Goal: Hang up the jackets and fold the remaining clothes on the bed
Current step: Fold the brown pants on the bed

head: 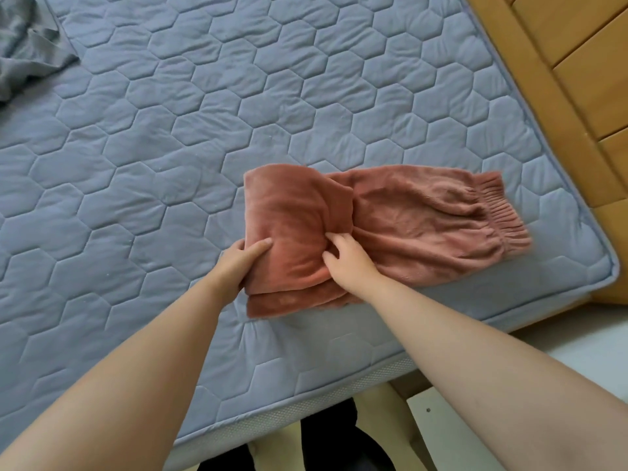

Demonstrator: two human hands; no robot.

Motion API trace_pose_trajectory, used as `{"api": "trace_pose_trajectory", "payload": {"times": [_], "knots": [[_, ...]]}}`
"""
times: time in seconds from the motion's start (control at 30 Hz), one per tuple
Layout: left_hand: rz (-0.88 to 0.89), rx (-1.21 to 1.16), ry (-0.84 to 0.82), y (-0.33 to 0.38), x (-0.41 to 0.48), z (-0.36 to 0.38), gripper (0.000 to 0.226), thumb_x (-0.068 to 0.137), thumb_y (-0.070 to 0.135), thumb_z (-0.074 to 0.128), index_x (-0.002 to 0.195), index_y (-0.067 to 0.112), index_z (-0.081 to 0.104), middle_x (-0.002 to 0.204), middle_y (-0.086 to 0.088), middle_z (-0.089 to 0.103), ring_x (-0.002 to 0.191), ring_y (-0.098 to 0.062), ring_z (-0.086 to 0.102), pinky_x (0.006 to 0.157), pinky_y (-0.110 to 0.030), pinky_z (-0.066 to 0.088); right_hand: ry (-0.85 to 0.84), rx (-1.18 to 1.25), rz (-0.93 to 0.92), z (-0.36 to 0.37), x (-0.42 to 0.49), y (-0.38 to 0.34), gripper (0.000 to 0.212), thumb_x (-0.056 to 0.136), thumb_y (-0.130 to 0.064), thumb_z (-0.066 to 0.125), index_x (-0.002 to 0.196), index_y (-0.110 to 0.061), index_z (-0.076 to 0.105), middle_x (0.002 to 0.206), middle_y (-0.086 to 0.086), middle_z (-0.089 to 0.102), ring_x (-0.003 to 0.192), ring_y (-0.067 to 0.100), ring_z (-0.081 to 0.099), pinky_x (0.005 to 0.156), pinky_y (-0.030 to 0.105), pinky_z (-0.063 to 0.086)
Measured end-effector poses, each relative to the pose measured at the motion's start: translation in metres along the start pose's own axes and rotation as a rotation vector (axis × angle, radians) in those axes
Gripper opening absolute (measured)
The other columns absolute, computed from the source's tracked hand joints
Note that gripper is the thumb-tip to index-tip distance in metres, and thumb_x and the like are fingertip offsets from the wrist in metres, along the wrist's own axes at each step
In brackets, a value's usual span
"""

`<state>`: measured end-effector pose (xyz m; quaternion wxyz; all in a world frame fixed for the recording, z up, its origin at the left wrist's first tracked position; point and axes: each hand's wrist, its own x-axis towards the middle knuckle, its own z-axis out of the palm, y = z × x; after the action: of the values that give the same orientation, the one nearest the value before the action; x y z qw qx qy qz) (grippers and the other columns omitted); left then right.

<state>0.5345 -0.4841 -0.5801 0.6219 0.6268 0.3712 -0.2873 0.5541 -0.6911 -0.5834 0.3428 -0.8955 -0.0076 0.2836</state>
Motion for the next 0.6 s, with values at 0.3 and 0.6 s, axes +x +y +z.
{"api": "trace_pose_trajectory", "payload": {"times": [0.3, 0.6], "knots": [[0.298, 0.238, 0.346, 0.086, -0.085, 0.147, 0.053, 0.073, 0.029, 0.068, 0.12, 0.015, 0.046, 0.103, -0.002, 0.06, 0.1, -0.027, 0.059, 0.084, -0.032, 0.045, 0.28, 0.956, 0.504, -0.129, -0.015, 0.024, 0.018, 0.097, -0.019, 0.045, 0.092, -0.013, 0.061, 0.085, 0.006, 0.064, 0.076, 0.016, 0.061, 0.072, 0.03, 0.048], [0.526, 0.404, -0.214, 0.09, -0.089, 0.269, 0.038, 0.084, 0.004, 0.055, 0.12, 0.015, 0.062, 0.115, 0.001, 0.062, 0.103, -0.008, 0.056, 0.092, -0.019, 0.042, 0.242, 0.72, 0.408, -0.224, -0.039, 0.112, 0.041, 0.089, -0.04, 0.062, 0.123, -0.017, 0.055, 0.118, 0.004, 0.065, 0.098, 0.013, 0.064, 0.088, 0.03, 0.05]]}}
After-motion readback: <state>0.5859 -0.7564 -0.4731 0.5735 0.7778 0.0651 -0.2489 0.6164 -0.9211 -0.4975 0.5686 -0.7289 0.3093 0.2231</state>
